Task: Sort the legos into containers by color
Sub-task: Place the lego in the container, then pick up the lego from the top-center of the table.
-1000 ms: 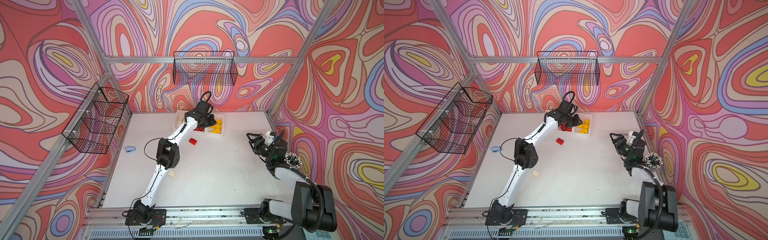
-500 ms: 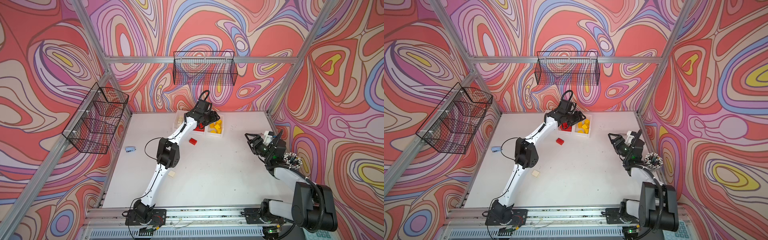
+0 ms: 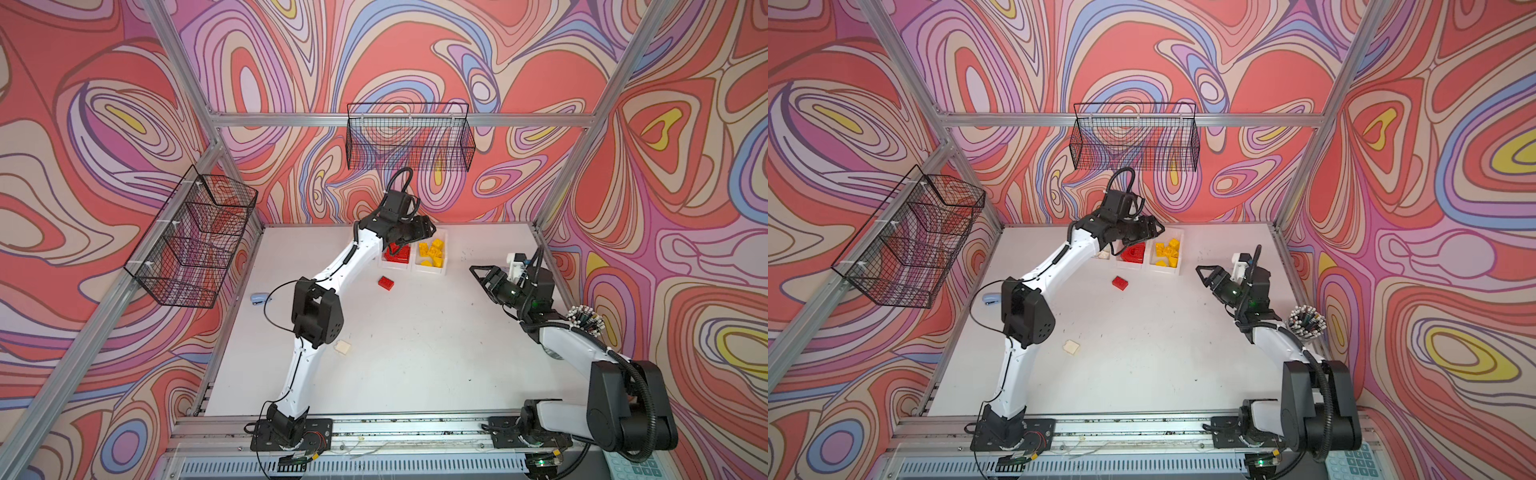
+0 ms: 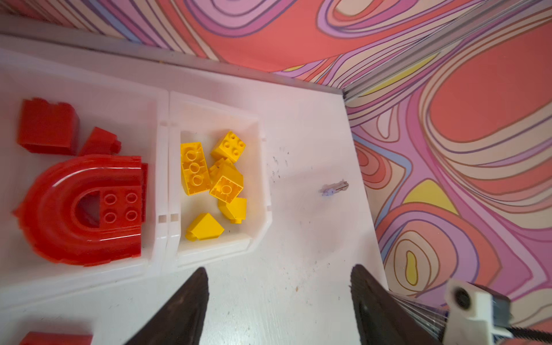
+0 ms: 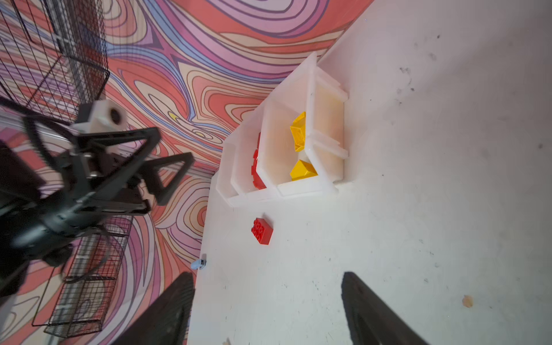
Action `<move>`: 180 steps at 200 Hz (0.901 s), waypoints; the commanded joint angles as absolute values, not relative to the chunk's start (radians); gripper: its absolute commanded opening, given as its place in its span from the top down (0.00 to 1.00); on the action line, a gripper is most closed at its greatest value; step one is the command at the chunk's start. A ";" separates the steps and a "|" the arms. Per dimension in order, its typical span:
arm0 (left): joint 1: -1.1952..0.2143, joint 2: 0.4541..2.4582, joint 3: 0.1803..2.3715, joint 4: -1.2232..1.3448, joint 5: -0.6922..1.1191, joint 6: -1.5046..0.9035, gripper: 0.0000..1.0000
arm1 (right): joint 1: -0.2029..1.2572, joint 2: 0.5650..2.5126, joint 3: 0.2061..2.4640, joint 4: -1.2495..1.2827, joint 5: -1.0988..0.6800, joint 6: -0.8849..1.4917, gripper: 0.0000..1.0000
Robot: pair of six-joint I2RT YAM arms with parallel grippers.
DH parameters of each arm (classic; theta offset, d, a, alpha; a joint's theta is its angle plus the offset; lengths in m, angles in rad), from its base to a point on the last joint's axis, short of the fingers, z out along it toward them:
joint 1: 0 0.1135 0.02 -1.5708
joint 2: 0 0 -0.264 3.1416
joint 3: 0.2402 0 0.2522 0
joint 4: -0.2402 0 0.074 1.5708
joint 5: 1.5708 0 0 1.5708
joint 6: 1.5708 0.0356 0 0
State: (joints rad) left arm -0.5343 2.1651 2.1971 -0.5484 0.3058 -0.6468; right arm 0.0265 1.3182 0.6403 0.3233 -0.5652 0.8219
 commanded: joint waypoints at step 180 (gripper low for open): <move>-0.407 0.919 0.959 -0.632 0.005 -0.380 0.22 | 0.541 2.116 1.615 -0.399 -0.249 -0.096 0.26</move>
State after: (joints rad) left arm -0.4084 0.9512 1.0279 -0.6155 0.0616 -0.4129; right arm 0.4908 2.0884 1.5890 -0.3733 -0.3283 0.0212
